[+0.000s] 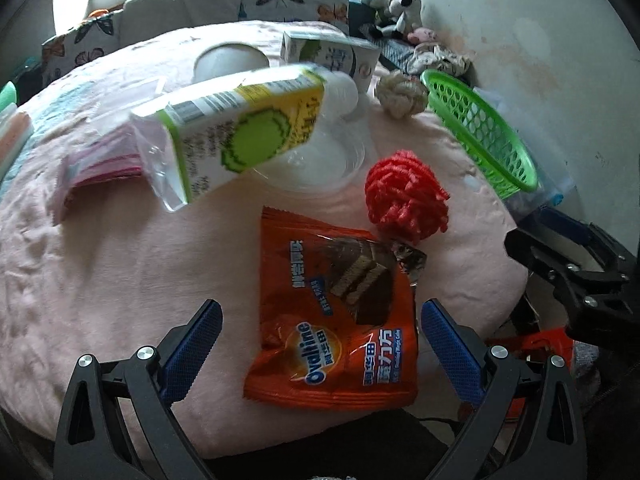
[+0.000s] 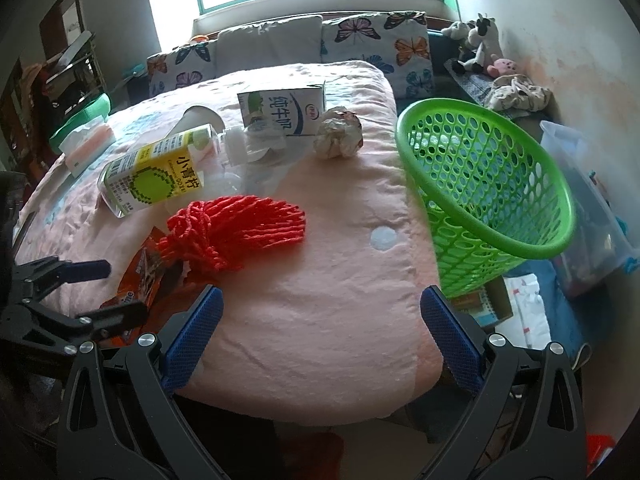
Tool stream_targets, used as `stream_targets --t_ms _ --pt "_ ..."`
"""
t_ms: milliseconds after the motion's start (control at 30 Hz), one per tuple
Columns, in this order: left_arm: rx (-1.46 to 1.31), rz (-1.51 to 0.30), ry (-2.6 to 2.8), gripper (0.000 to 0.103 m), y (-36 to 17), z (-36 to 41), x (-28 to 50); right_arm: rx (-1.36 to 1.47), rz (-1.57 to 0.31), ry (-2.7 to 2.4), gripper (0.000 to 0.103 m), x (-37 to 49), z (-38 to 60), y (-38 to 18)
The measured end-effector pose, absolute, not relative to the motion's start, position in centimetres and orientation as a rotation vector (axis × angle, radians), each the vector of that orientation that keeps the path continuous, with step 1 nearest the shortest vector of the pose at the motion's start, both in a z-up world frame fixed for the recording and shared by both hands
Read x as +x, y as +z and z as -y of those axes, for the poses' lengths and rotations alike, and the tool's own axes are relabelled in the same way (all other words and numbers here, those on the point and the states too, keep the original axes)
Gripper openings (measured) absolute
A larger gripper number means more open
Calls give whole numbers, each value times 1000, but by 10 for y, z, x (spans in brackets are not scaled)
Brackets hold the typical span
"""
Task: Collect trash
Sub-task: 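Grasp the orange Ovaltine wrapper with the left tool while the right tool grasps the red scrubber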
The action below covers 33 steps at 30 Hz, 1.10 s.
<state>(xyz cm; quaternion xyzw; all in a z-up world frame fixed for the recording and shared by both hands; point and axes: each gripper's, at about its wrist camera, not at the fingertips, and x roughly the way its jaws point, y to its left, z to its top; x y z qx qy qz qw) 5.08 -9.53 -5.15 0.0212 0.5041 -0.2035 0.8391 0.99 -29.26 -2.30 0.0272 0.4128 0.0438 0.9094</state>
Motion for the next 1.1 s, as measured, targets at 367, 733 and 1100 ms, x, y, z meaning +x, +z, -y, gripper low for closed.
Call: stream_targets --t_ms 367,733,1100 --pt "68 -1099 -484 95 -64 108 62 63 -861 163 98 18 286 -23" --pt "54 -1070 -497 64 -57 93 58 76 -870 228 96 27 275 -24" --pt "14 -1022 -488 58 -35 65 50 88 -866 321 96 48 257 -25"
